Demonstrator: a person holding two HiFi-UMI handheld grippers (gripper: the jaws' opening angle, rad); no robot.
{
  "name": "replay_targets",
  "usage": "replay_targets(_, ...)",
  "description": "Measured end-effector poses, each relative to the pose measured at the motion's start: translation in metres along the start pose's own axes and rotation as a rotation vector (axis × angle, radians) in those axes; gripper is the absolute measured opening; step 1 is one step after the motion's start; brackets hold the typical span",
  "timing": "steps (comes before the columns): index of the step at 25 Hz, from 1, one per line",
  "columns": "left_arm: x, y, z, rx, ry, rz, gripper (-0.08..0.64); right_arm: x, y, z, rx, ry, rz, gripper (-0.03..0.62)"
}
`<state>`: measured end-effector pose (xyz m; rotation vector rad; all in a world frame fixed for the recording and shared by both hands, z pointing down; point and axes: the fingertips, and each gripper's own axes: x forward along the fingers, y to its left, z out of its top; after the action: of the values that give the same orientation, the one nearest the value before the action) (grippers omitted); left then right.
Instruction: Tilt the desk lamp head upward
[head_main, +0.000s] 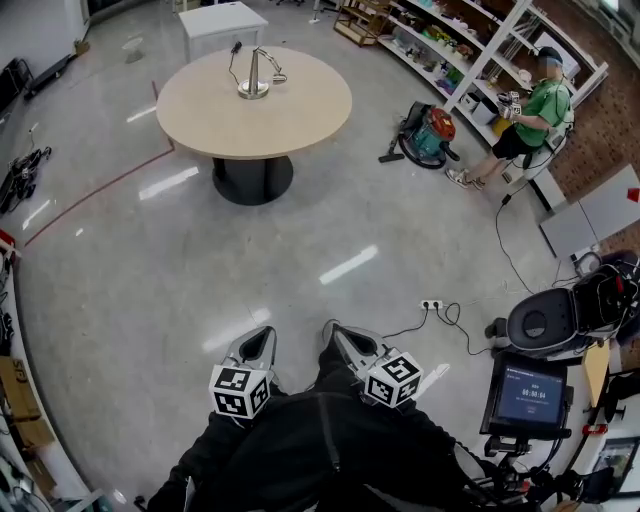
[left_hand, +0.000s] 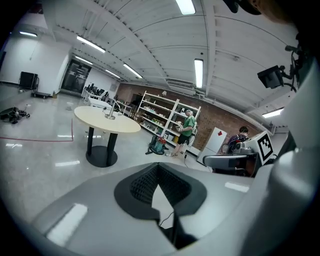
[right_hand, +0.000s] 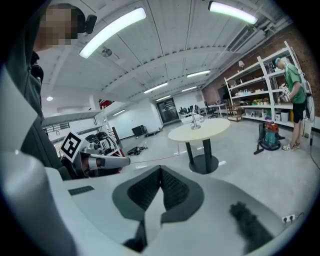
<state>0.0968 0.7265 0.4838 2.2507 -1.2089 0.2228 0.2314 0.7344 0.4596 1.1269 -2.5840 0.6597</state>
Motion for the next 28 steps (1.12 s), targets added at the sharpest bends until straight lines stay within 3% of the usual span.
replay_targets(5, 0.028, 0.011, 0.021, 0.007, -0.021, 0.078, 0.006, 0.028, -0.039, 0.02, 0.015, -0.014, 0.066, -0.008)
replay_targets(9, 0.052, 0.033, 0.052, 0.016, -0.067, 0.162, 0.006, 0.074, -0.065, 0.042, 0.015, -0.01, 0.173, -0.008)
replay_targets(13, 0.116, 0.036, 0.098, 0.03, -0.107, 0.219, 0.006, 0.107, -0.128, 0.09, -0.026, -0.029, 0.245, -0.007)
replay_targets(16, 0.15, 0.024, 0.121, 0.065, -0.118, 0.217, 0.006, 0.116, -0.165, 0.112, -0.007, -0.049, 0.266, -0.008)
replay_targets(23, 0.139, 0.031, 0.13, 0.053, -0.104, 0.243, 0.006, 0.12, -0.161, 0.117, 0.039, -0.075, 0.287, -0.008)
replay_targets(28, 0.213, 0.026, 0.16, 0.094, -0.069, 0.236, 0.006, 0.133, -0.237, 0.145, 0.068, -0.105, 0.259, -0.008)
